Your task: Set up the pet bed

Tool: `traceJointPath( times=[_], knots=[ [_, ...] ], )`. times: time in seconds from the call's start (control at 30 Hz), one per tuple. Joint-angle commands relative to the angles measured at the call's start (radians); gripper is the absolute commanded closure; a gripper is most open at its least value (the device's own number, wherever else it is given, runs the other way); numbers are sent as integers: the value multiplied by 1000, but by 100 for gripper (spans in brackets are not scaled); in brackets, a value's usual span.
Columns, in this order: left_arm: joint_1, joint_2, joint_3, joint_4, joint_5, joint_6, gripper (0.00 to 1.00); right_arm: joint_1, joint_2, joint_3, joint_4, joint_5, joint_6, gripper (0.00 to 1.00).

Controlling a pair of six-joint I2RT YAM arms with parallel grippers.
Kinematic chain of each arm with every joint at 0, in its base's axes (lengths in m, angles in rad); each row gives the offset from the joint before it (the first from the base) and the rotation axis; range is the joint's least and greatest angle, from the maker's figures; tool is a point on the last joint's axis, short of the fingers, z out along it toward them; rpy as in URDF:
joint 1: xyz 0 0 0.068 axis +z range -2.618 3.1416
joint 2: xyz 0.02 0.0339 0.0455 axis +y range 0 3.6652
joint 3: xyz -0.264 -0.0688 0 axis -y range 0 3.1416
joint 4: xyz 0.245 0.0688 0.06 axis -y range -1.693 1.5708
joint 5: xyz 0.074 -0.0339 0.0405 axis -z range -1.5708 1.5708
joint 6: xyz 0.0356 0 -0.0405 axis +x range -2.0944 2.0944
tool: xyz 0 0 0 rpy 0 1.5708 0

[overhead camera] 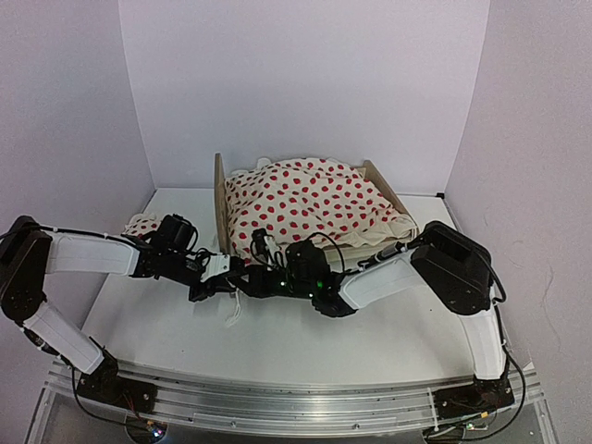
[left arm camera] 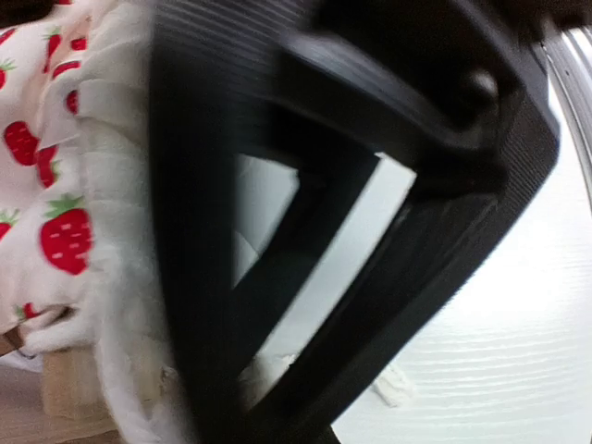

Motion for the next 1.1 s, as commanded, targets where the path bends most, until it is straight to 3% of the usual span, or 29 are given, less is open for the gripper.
traceJointPath(
  times=[0.0,0.4,0.77,1.07],
  knots=[
    [34,-13,50,4,-60,-21,100,4,-49,-50,26,36,-5,75],
    [50,-19,38,34,-116,2,100,4,-72,-85,23,89,-13,74],
    [6,7,30,82,-108,91,100,1,-35,-19,23,31,-41,65],
    [2,12,51,93,-88,89,100,1,-16,-6,22,25,-24,77]
  ],
)
